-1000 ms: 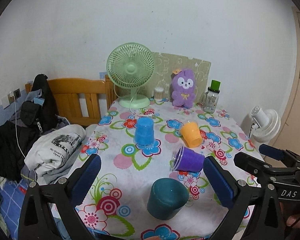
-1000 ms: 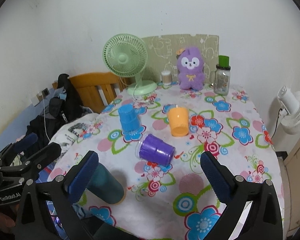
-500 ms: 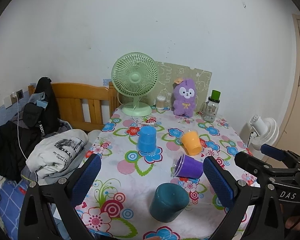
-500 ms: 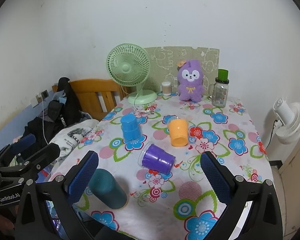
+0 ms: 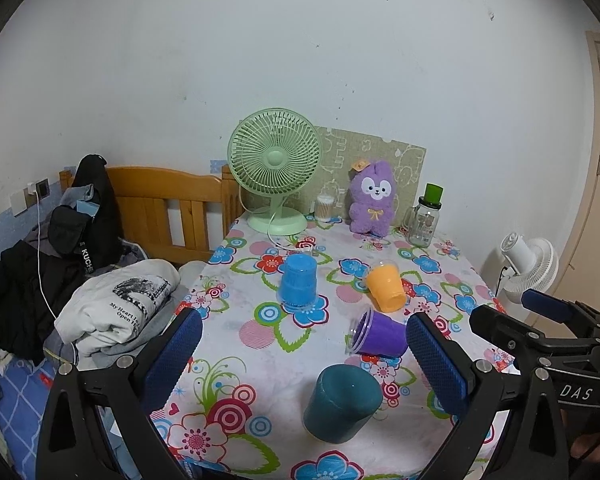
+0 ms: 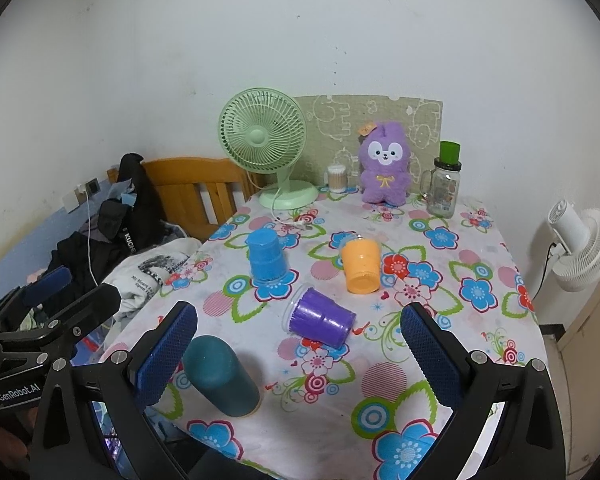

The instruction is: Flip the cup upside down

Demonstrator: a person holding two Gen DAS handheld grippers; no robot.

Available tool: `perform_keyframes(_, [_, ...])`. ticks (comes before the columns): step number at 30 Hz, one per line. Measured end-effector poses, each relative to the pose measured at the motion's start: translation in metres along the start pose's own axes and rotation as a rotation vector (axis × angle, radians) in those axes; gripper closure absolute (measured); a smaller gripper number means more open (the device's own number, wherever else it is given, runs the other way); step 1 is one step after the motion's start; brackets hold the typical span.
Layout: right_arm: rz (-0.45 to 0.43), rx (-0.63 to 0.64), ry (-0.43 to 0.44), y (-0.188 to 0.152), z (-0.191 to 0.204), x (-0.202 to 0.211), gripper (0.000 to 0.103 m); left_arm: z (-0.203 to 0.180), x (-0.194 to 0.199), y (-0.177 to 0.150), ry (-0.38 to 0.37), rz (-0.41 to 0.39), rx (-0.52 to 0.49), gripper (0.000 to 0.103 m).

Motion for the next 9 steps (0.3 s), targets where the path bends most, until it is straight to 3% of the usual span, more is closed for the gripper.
perform_keyframes(9, [-0.003, 0.000, 0.002, 0.0000, 0.0003, 0.0013, 0.000, -0.0029, 0.0007, 0.0004, 0.002, 0.001, -0.007, 0.000])
Point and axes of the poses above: each gripper's, at about its wrist camera, not at the fingertips, and x roughly against the way its jaws point, z to its left, y to its top, the point moved 4 cm from there along -x, roughly the way its jaws point, and after that the axes turned 11 degrees about -x, right-handed, at the moved point
